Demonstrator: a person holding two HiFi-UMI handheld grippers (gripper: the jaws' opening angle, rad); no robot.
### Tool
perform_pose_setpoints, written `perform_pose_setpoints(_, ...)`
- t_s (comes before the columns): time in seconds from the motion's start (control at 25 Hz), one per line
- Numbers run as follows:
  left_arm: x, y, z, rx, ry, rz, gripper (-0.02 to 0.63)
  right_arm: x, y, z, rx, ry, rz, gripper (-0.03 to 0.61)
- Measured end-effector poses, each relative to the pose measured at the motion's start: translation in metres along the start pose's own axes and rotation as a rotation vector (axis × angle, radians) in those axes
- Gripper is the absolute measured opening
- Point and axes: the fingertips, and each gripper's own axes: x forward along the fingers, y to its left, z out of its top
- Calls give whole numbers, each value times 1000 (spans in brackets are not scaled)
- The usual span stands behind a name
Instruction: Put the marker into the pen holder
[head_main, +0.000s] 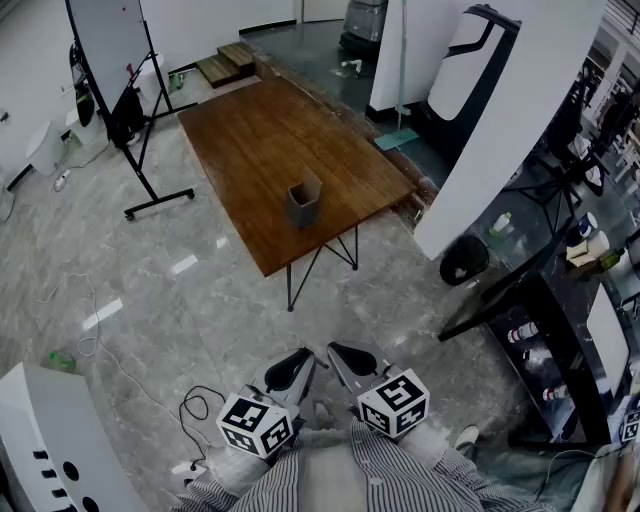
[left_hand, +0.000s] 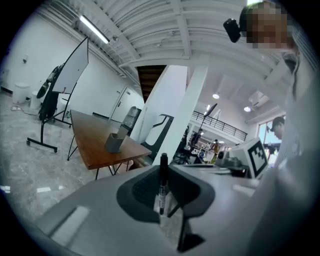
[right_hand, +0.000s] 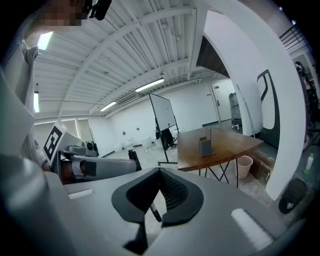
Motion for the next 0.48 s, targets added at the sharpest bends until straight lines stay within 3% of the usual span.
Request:
perform_pose_setpoints(0.24, 27, 32, 10, -11, 4, -5, 48, 28, -30, 10, 27, -14, -31, 0)
perform_pose_setpoints(0.48, 78, 77, 52, 20, -3, -34, 48, 80, -78, 42, 30, -30, -62, 0)
